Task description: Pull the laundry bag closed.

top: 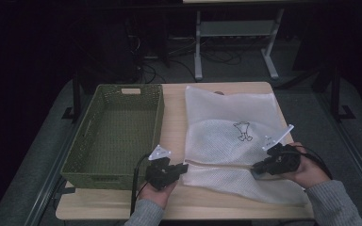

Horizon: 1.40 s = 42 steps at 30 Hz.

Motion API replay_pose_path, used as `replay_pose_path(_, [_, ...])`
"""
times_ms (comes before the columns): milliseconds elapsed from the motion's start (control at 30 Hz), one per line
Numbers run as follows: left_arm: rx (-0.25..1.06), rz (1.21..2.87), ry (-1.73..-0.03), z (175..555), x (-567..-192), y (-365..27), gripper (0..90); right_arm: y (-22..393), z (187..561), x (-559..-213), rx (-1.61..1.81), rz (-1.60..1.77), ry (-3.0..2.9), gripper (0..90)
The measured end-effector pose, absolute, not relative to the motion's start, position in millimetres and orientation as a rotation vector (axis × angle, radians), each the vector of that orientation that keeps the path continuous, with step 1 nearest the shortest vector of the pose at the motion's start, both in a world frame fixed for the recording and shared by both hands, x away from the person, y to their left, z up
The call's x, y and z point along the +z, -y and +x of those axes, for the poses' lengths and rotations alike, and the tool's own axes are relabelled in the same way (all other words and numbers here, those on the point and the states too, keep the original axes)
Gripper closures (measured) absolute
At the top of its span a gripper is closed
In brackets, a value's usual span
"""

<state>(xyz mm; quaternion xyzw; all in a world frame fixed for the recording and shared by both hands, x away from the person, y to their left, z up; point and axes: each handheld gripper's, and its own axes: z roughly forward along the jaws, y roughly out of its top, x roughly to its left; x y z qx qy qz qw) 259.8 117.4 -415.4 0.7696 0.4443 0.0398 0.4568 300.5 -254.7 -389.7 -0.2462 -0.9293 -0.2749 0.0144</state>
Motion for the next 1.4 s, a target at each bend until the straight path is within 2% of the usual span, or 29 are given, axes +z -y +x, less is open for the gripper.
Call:
replay_pose_path(333, [0.13, 1.915, -1.091, 258, -411, -117, 85.6, 263, 302, -392, -0.856, -0.79, 2.885, 81.5])
replay_pose_path(1400, [0.118, 1.927, -1.108, 260, -411, -118, 85.6, 296, 293, -404, -0.929, -0.872, 2.839, 81.4])
